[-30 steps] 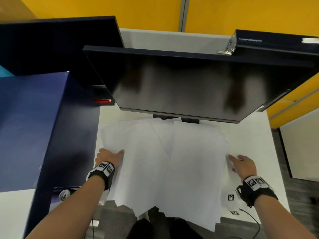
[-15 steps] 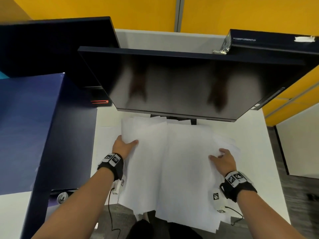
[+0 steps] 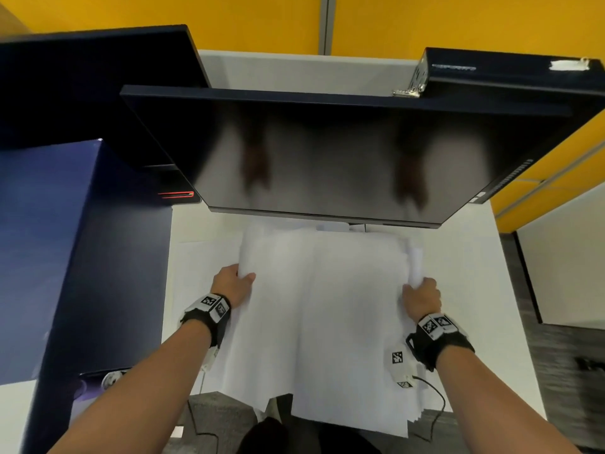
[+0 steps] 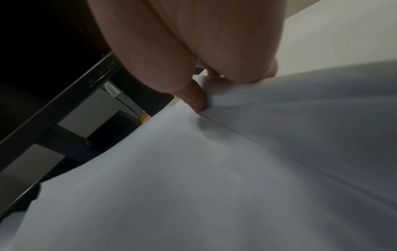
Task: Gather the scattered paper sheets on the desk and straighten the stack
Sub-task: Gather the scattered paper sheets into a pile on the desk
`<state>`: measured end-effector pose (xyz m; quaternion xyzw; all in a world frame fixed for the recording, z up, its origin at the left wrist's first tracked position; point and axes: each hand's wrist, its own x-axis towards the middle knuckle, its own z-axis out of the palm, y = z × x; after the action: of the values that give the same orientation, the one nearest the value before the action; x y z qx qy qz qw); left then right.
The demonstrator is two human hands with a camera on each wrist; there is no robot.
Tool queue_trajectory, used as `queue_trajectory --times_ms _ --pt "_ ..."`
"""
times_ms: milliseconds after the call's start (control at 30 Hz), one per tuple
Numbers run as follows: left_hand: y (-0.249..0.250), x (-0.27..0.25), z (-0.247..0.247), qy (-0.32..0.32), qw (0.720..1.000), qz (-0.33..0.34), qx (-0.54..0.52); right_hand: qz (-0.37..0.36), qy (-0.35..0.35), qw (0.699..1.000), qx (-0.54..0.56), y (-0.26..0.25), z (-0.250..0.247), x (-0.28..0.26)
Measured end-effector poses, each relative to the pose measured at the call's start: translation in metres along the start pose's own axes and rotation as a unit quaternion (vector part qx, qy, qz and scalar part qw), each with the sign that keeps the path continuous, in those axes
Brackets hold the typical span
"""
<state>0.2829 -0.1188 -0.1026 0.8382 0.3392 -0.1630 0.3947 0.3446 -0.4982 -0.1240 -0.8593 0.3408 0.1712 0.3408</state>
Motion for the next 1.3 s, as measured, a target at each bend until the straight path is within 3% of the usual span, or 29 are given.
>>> queue_trajectory --times_ms 133,267,400,533,667,900,1000,1100,1300 --pt "0.010 -0.001 0.004 -0.013 1.000 0.013 -0.005 -0.058 -0.064 0.994 0.060 -0.005 -0.004 0.001" --pt "-0.006 0.002 -0.011 -0.007 0.999 0.007 -0.034 -0.055 -0.039 0.993 0.101 0.016 -0.028 0.016" --pt "-0.017 -0.006 -0.006 -0.017 0.997 0.008 -0.077 -0.076 -0.077 0.989 0.097 0.036 -0.029 0.016" --pt "-0.003 -0.011 0.010 -0.029 0.992 0.009 -0.122 -0.076 -0.068 0.985 0.138 0.030 -0.014 0.002" --pt "0.010 -0.006 0.019 -0.044 0.994 0.005 -0.097 -0.108 -0.091 0.979 0.147 0.009 -0.002 0.001" --pt "-0.004 -0.004 -0.007 -0.034 0.993 -0.020 -0.112 -0.091 -0.083 0.975 0.187 0.014 -0.020 0.004" --pt "-0.030 -0.008 -0.001 -0.074 0.991 -0.069 -0.085 -0.054 -0.088 0.990 0.092 0.035 -0.027 -0.002" --pt "-0.029 -0.024 0.023 -0.075 0.996 -0.036 0.039 -0.083 -0.126 0.989 0.000 0.041 -0.010 -0.030" --pt "0.009 -0.039 0.051 -0.087 0.996 0.000 -0.017 -0.080 -0.178 0.981 0.011 0.014 0.022 -0.053"
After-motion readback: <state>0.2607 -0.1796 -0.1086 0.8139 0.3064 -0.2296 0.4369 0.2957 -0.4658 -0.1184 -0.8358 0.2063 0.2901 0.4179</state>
